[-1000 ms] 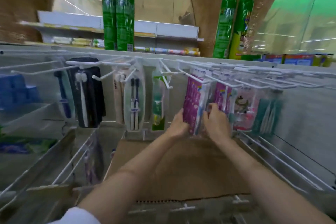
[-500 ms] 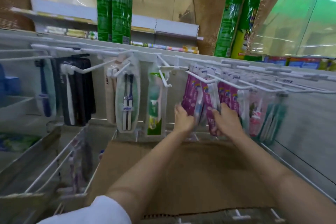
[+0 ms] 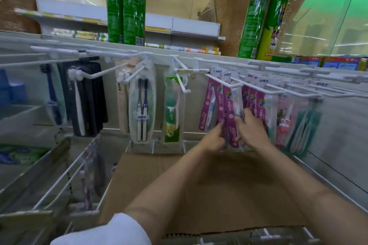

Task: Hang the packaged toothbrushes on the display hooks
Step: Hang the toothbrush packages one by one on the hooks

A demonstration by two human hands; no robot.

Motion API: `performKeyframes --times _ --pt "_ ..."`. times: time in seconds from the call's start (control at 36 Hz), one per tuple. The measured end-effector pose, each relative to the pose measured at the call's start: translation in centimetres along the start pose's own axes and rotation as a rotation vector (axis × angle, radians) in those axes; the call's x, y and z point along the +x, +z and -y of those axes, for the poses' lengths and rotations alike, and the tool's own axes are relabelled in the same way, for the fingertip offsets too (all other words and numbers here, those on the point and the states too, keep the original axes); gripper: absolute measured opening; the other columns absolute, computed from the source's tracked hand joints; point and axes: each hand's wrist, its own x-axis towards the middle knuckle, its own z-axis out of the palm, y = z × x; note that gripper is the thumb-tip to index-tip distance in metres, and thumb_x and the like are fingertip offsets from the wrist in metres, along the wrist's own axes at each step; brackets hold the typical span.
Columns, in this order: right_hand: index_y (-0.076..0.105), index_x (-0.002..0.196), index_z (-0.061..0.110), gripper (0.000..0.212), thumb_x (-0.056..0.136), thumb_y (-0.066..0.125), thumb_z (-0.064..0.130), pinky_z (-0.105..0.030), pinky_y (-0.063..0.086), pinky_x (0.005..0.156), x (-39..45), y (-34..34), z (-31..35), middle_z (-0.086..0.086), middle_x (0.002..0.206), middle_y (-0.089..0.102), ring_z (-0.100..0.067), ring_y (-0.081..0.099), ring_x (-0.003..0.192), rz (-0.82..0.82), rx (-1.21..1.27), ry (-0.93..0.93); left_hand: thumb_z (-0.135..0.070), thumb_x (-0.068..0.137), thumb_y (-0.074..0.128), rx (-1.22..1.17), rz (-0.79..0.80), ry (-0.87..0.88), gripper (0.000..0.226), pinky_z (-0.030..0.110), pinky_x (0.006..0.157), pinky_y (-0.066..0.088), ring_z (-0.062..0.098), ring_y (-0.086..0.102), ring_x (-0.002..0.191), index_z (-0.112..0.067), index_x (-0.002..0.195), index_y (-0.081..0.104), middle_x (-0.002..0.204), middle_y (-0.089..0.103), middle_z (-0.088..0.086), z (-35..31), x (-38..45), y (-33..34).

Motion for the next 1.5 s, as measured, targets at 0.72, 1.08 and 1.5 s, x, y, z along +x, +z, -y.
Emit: performKeyframes --times 0.72,1.08,1.5 --pt "0.041 0.105 0.006 0.02 0.101 0.036 0.025 -0.045 0.056 0.064 1.9 3.9 2.7 -0.022 0.096 0.056 -0.034 0.062 0.072 0.046 0.244 0.134 -0.006 0.085 0.052 0.022 -0.47 -0.072 0.032 0.027 0.095 0.037 0.024 0.049 0.111 -0.007 0.117 0.051 0.121 0.045 0.011 0.5 -2.8 -3.7" --pt "0.019 0.142 0.004 0.052 0.1 0.039 0.028 -0.026 0.048 0.034 2.8 4.4 2.9 -0.027 0.101 0.061 -0.021 0.063 0.049 0.161 0.437 0.275 -0.006 0.084 0.053 0.02 -0.487 -0.072 0.026 0.013 0.076 0.046 0.016 0.053 0.095 -0.008 0.109 0.055 0.111 0.056 0.006 -0.2 -2.5 -4.3" --pt "0.056 0.087 0.012 0.017 0.093 0.047 -0.001 -0.02 0.044 0.035 -7.9 -2.4 -1.1 -0.008 0.073 0.061 -0.004 0.054 0.038 -0.018 0.426 0.063 0.004 0.088 0.046 -0.067 -0.339 -0.065 0.029 0.02 0.087 0.037 0.025 0.056 0.111 0.0 0.114 0.058 0.117 0.062 0.015 -2.0 -5.2 0.7"
